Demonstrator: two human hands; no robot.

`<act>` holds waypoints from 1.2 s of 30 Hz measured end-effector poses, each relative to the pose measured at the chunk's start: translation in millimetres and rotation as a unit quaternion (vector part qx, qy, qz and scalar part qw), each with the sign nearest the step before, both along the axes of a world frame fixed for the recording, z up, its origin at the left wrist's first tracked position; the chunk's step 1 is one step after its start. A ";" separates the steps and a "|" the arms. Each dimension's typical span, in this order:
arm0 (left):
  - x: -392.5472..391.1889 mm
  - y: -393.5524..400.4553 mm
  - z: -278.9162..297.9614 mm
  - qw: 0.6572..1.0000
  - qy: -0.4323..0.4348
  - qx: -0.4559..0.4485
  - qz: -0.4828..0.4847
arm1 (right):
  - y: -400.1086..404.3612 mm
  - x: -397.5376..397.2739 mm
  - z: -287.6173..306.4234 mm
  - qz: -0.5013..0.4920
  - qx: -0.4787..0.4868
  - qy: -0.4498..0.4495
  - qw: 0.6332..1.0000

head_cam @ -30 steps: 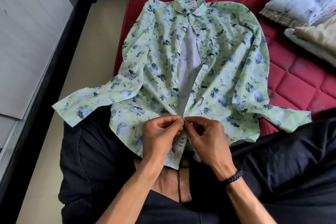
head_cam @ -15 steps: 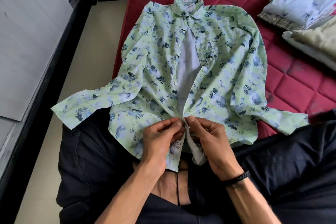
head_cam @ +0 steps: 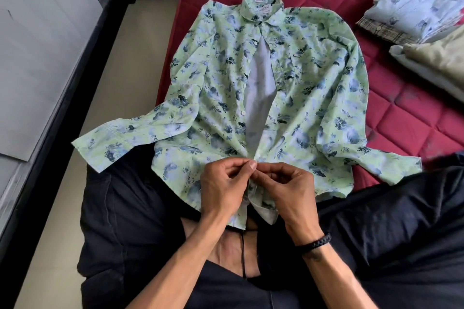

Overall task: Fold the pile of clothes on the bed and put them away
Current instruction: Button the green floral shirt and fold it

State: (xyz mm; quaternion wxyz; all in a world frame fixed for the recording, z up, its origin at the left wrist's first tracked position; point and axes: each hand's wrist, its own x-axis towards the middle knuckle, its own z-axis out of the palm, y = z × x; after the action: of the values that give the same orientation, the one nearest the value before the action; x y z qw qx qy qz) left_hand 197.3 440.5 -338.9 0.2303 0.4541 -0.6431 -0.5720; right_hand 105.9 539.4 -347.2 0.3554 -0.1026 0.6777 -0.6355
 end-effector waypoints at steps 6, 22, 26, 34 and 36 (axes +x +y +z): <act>0.7 0.3 -4.9 0.999 0.010 -0.038 0.006 | 1.0 2.6 8.3 0.002 0.008 0.012 1.000; -3.3 2.6 4.4 0.992 0.062 0.106 0.032 | -2.1 0.8 8.4 -0.020 0.018 0.075 0.997; -3.1 -0.9 -0.3 0.979 0.059 0.195 0.024 | -0.7 -2.4 5.0 -0.019 0.024 0.067 0.997; -3.5 -2.9 -3.9 0.967 0.083 0.230 0.067 | -1.4 -1.0 2.5 0.018 0.034 0.054 0.998; -4.1 -3.1 -4.3 0.969 0.079 0.221 0.079 | -1.7 -1.7 2.0 0.010 0.031 0.039 0.999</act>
State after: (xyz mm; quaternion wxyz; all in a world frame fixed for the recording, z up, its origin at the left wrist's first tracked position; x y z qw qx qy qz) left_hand 193.2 437.4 -343.2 0.2189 0.4961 -0.4427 -0.7141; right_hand 104.1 537.7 -345.2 0.3377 -0.1234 0.7093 -0.6063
